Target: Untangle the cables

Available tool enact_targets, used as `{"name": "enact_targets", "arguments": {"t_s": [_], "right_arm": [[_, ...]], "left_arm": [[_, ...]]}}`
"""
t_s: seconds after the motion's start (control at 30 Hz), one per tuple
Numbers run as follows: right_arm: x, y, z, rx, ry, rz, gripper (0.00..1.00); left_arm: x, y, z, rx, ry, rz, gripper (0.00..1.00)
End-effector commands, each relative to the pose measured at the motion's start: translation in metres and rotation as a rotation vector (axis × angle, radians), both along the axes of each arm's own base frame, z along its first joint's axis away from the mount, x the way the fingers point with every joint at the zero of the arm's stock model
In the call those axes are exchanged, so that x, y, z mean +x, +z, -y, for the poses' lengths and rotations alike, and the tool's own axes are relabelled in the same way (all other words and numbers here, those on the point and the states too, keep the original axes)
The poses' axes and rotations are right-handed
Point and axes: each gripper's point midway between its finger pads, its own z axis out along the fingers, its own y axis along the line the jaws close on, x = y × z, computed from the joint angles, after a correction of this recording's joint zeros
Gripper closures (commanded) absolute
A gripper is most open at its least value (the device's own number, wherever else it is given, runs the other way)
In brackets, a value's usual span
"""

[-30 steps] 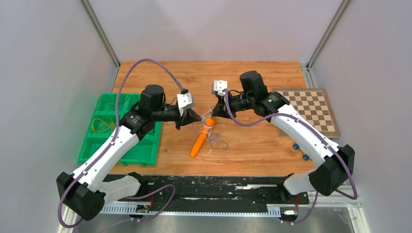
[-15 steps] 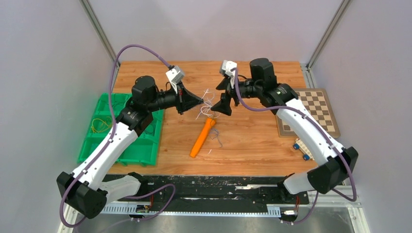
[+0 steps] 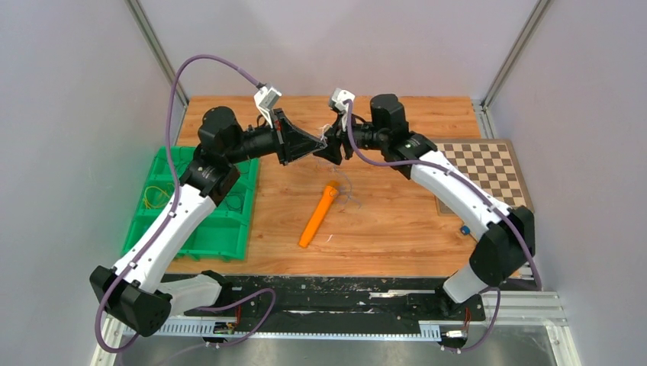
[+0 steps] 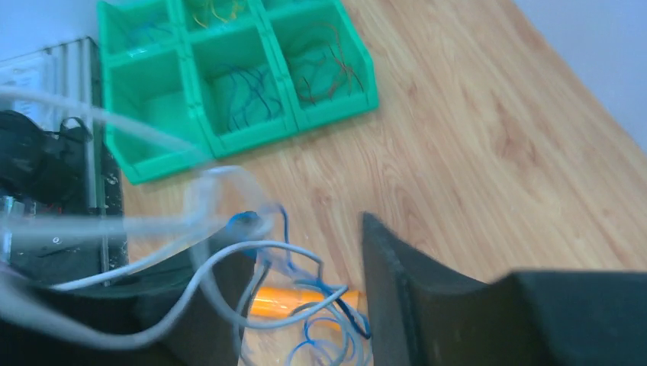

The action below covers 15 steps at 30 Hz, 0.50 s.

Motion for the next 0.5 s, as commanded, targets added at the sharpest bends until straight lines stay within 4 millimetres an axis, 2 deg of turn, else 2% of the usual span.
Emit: {"name": "enact_targets", "arguments": {"t_s": [0.0, 0.07, 0.1, 0.2, 0.23, 0.27, 0.3, 0.33, 0.37, 0.43, 0.47], "right_arm": [[0.033, -0.016, -0.003, 0.018, -0.122, -0.015, 0.61], [0.039, -0.035, -0.004, -0.008, -0.137, -0.037, 0.75], [0.043, -0.048, -0.001, -0.026, -0.147, -0.054, 0.80], [0.047, -0.079, 0.015, -0.067, -0.178, -0.110, 0.82], [0.048, -0.092, 0.023, -0.086, -0.186, -0.130, 0.82], [0.047, -0.108, 0.030, -0.110, -0.190, -0.150, 0.83], [0.047, -0.121, 0.037, -0.136, -0.192, -0.157, 0.84], [0.048, -0.136, 0.044, -0.167, -0.194, -0.161, 0.85], [0.049, -0.150, 0.051, -0.203, -0.198, -0.169, 0.89], [0.050, -0.175, 0.065, -0.265, -0.208, -0.187, 0.91], [0.051, -0.185, 0.072, -0.289, -0.211, -0.197, 0.92]], "left_arm": [[-0.037, 0.054, 0.001, -0.089, -0.147, 0.125, 1.00], [-0.044, 0.071, -0.001, -0.104, -0.164, 0.170, 1.00], [-0.045, 0.079, -0.003, -0.112, -0.159, 0.190, 1.00], [-0.056, 0.120, -0.010, -0.154, -0.156, 0.305, 1.00], [-0.056, 0.128, -0.012, -0.162, -0.150, 0.323, 1.00], [-0.062, 0.145, -0.016, -0.181, -0.146, 0.366, 1.00], [-0.059, 0.152, -0.017, -0.190, -0.133, 0.380, 1.00], [-0.064, 0.168, -0.021, -0.210, -0.126, 0.411, 1.00], [-0.058, 0.176, -0.024, -0.220, -0.103, 0.423, 1.00], [-0.062, 0.206, -0.033, -0.258, -0.074, 0.482, 1.00], [-0.062, 0.214, -0.036, -0.268, -0.064, 0.492, 1.00]]}}
